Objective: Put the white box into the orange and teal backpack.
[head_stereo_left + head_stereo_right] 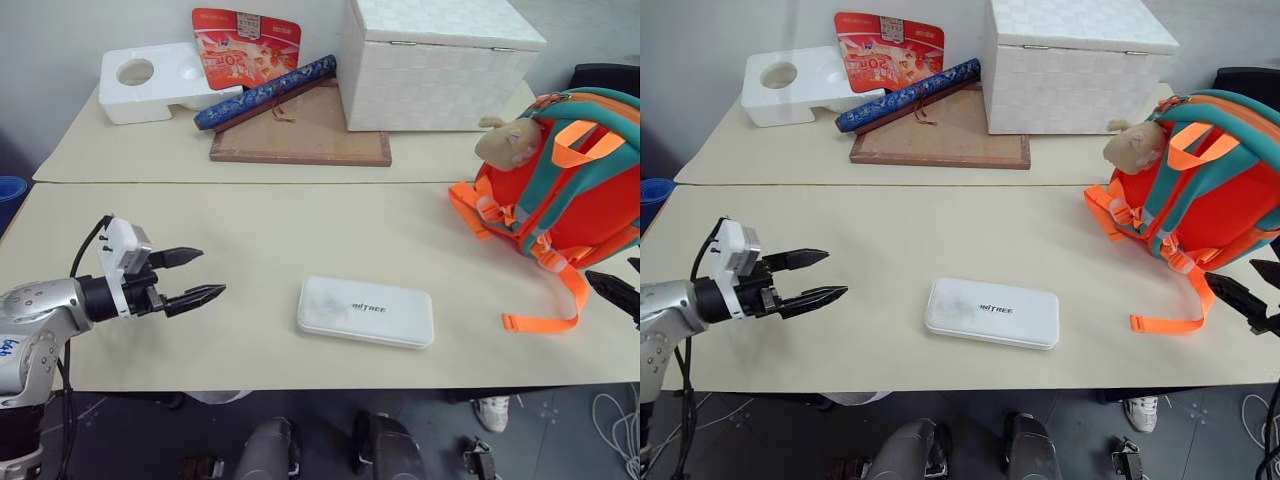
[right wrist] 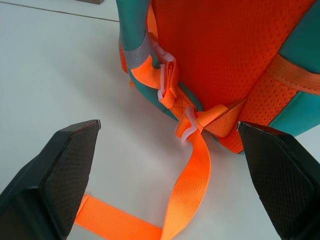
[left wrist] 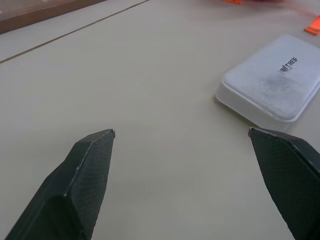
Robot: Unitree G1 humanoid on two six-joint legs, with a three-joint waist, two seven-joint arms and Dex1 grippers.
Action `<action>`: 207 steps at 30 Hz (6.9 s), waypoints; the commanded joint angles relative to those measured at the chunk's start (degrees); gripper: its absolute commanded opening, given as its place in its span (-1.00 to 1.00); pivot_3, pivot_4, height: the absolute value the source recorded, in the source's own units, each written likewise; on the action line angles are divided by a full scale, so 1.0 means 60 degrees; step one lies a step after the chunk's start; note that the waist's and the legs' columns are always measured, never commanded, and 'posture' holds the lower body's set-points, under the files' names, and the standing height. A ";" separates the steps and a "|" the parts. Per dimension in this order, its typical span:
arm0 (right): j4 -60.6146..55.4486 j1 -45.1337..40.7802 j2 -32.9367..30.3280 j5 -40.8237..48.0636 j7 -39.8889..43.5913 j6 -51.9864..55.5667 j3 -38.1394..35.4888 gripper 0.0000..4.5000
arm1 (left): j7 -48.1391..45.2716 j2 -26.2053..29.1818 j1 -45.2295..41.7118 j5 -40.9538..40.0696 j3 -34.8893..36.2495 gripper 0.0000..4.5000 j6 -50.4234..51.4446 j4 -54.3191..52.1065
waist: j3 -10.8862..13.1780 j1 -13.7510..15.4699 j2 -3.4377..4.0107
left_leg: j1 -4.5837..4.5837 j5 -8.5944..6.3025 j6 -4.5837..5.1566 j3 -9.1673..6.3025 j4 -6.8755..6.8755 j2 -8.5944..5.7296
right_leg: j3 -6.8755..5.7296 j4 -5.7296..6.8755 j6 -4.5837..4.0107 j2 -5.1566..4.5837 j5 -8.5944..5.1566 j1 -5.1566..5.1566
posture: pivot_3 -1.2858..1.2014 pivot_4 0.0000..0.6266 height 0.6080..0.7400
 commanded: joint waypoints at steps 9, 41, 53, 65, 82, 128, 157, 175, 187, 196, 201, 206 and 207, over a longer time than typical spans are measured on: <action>-0.0402 -0.0574 0.0266 0.0587 -0.0778 0.0391 -0.0358 0.99 | 0.0217 -0.0303 -0.0188 0.0091 -0.0170 1.00 -0.0318 0.0019 | 0.0000 -0.0002 0.0002 | 0.0000 0.0001 0.0002 0.0000 0.0000 0.0000 | 0.0002 0.0000 0.0001 -0.0001 0.0000 0.0001 | 0.03 -0.52 1.00; -0.1322 -0.2583 -0.1454 -0.1850 0.3134 -0.0998 0.6313 -1.00 | -0.1098 -0.0544 -0.2577 0.3236 -0.4899 -0.98 -0.1580 0.0977 | -0.0001 0.0011 0.0005 | -0.0014 0.0012 0.0020 0.0011 0.0020 -0.0004 | -0.0009 -0.0003 0.0006 0.0014 0.0003 -0.0003 | 0.03 -0.52 1.00; -0.1164 -0.2960 -0.1141 -0.2753 0.3695 -0.1851 0.7616 -1.00 | -0.1096 -0.1345 -0.2949 0.3772 -0.5418 -0.98 -0.1978 0.1217 | -0.0001 0.0017 0.0004 | -0.0018 0.0031 0.0031 0.0008 0.0038 -0.0009 | -0.0023 0.0008 0.0012 0.0008 0.0006 0.0000 | 0.03 -0.52 1.00; 0.0271 -0.4329 0.0036 -0.3518 0.3137 -0.2168 0.8187 -1.00 | -0.1212 -0.2029 -0.3068 0.3656 -0.5517 -0.98 -0.1872 0.0995 | -0.0002 0.0014 0.0003 | -0.0015 0.0036 0.0032 0.0007 0.0047 -0.0009 | -0.0027 0.0019 0.0011 0.0007 0.0006 0.0003 | 0.03 -0.52 1.00; 0.0509 -0.4031 -0.0394 -0.3900 0.3644 -0.3016 0.7999 -1.00 | -0.1138 -0.1168 -0.3563 0.0058 -0.3454 0.64 0.6283 0.1604 | -0.0001 -0.0022 0.0001 | -0.0016 0.0045 0.0035 0.0001 0.0050 -0.0009 | -0.0056 0.0073 0.0012 0.0008 0.0006 0.0005 | 0.03 -0.52 1.00; -0.2644 -0.0960 0.0685 -0.1718 0.0157 0.0127 0.3143 -0.58 | 0.2307 -0.3975 -0.5871 -0.1944 -0.0206 -0.44 0.9767 0.3043 | -0.0006 0.0056 -0.0011 | -0.0018 0.0078 0.0017 -0.0041 0.0060 -0.0044 | -0.0027 0.0083 0.0027 -0.0013 0.0014 0.0023 | 0.03 -0.52 1.00; 0.2864 -0.7469 0.2202 -0.0396 -0.2380 0.1174 0.3209 0.29 | 0.3252 -0.2296 -0.5955 -0.5850 0.2281 -0.44 0.7969 0.0992 | 0.0002 -0.0222 -0.0019 | -0.0017 0.0079 0.0001 -0.0003 0.0029 -0.0030 | 0.0016 0.0082 0.0020 0.0071 0.0010 -0.0005 | 0.03 -0.52 1.00; -0.2350 -0.5355 0.0211 0.2763 0.2347 0.3626 0.4046 -0.98 | 0.3363 -0.1624 -0.7011 -0.4959 0.1655 -0.44 0.5537 0.2843 | 0.0007 -0.0191 -0.0012 | -0.0025 0.0063 -0.0032 0.0008 0.0027 0.0014 | 0.0036 0.0080 0.0012 0.0130 0.0006 -0.0030 | 0.03 -0.52 1.00; -0.3532 -0.3865 -0.1468 0.5528 0.3010 0.5219 0.2767 -0.98 | 0.0537 -0.1045 -0.7279 -0.4404 0.0230 -0.44 0.4850 0.3096 | 0.0020 -0.0174 -0.0040 | -0.0023 0.0058 -0.0032 0.0013 0.0028 0.0013 | 0.0038 0.0074 0.0011 0.0116 0.0006 -0.0030 | 0.03 -0.52 1.00; -0.3030 -0.3654 -0.1925 0.5408 0.3518 0.4923 0.2729 -0.98 | -0.1290 -0.1567 -0.7967 -0.1687 -0.2126 -0.44 0.2151 0.4284 | 0.0026 0.0006 -0.0050 | -0.0022 0.0064 -0.0022 0.0017 0.0036 0.0006 | 0.0032 0.0074 0.0011 0.0120 0.0006 -0.0029 | 0.03 -0.52 1.00; -0.2706 -0.3800 -0.2259 0.5384 0.3958 0.4848 0.2846 -0.98 | -0.2364 -0.1607 -0.8544 -0.0899 -0.2767 -0.44 0.1369 0.4803 | 0.0029 0.0031 -0.0055 | -0.0049 0.0057 -0.0016 0.0015 0.0037 0.0012 | 0.0030 0.0067 0.0010 0.0119 0.0007 -0.0045 | 0.03 -0.52 1.00; -0.2707 -0.3745 -0.2360 0.5157 0.4308 0.4707 0.2999 -0.98 | -0.2729 -0.1851 -0.9028 -0.0524 -0.2841 -0.44 0.0938 0.5171 | 0.0030 0.0035 -0.0058 | -0.0053 0.0050 -0.0004 0.0020 0.0041 0.0009 | 0.0000 0.0061 0.0011 0.0121 0.0007 -0.0045 | 0.03 -0.52 1.00; -0.2730 -0.3738 -0.2356 0.5169 0.4335 0.4736 0.2980 -0.98 | -0.2715 -0.1921 -0.9133 -0.0502 -0.2800 -0.44 0.0911 0.5234 | 0.0032 0.0053 -0.0061 | -0.0053 0.0051 -0.0002 0.0020 0.0046 0.0009 | -0.0001 0.0066 0.0012 0.0121 0.0008 -0.0045 | 0.03 -0.52 1.00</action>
